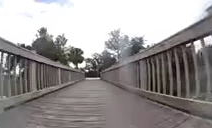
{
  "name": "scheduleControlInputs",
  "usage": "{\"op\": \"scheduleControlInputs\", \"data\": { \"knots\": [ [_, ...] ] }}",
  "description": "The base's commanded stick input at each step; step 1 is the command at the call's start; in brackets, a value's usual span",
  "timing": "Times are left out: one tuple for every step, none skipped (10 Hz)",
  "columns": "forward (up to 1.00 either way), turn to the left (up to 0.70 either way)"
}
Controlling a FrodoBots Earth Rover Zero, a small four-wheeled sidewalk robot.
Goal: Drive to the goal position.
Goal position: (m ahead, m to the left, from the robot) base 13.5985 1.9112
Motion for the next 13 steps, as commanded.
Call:
{"op": "scheduleControlInputs", "data": {
  "knots": [
    [0.6, 0.0],
    [0.6, 0.0],
    [0.6, 0.0],
    [0.6, 0.0],
    [0.6, 0.0],
    [0.6, 0.0],
    [0.6, 0.03],
    [0.6, 0.06],
    [0.6, 0.09],
    [0.6, 0.12],
    [0.6, 0.14],
    [0.6, 0.12],
    [0.6, 0.08]
  ]
}}
